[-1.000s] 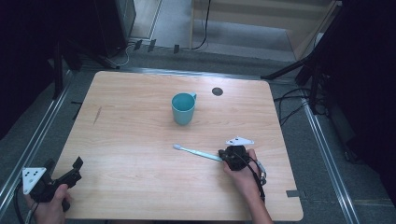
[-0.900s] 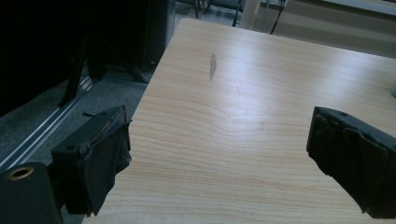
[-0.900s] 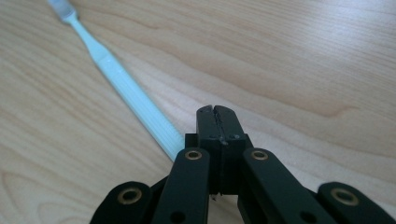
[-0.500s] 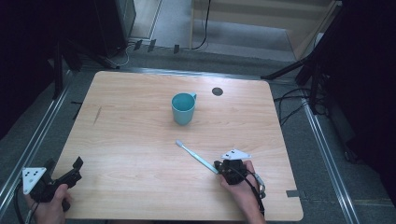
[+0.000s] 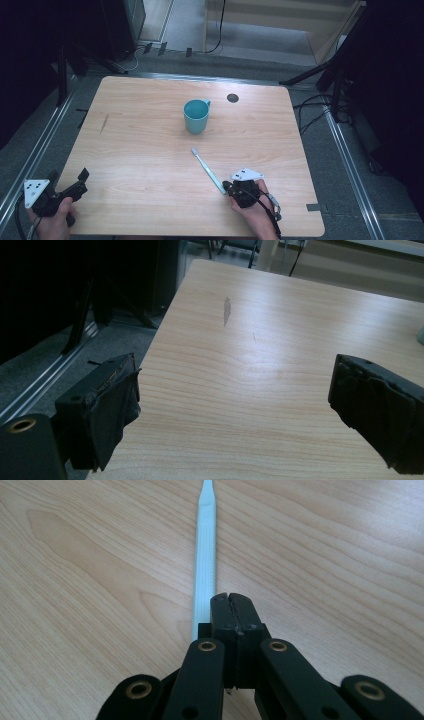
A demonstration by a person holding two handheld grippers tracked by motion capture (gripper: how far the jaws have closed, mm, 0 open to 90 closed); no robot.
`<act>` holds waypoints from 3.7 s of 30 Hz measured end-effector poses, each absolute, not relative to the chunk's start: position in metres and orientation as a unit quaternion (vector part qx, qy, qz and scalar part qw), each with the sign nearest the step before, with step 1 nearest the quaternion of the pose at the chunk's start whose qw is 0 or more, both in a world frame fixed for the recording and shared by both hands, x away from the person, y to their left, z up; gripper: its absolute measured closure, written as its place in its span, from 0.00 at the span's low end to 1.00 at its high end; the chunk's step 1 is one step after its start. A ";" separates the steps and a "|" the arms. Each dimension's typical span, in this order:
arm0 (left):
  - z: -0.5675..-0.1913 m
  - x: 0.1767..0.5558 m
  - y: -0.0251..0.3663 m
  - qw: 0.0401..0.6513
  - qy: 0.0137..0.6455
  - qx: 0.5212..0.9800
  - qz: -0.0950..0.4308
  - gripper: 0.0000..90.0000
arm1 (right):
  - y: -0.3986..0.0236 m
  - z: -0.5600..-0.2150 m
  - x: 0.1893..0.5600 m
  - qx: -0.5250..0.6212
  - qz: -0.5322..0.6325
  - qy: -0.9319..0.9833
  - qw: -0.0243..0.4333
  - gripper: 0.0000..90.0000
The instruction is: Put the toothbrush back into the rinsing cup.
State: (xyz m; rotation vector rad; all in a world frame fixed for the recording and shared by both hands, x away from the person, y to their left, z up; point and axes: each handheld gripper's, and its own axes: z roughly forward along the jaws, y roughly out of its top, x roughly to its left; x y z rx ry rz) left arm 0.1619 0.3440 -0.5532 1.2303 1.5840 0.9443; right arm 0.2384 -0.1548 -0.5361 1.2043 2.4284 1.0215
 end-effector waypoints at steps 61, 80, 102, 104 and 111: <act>-0.553 0.162 0.348 0.452 0.645 0.492 0.371 0.07 | -0.055 -0.498 0.323 0.413 0.141 0.898 0.062 0.88; -0.553 0.162 0.346 0.450 0.640 0.496 0.376 0.07 | -0.077 -0.449 0.323 0.455 0.343 0.811 0.134 0.88; -0.553 0.162 0.346 0.450 0.639 0.498 0.375 0.07 | -0.081 -0.430 0.342 0.446 0.483 0.733 0.175 0.88; -0.553 0.162 0.345 0.450 0.638 0.500 0.376 0.07 | -0.080 -0.428 0.347 0.452 0.496 0.720 0.176 0.88; -0.553 0.162 0.345 0.450 0.638 0.500 0.376 0.07 | -0.077 -0.422 0.361 0.458 0.520 0.698 0.181 0.88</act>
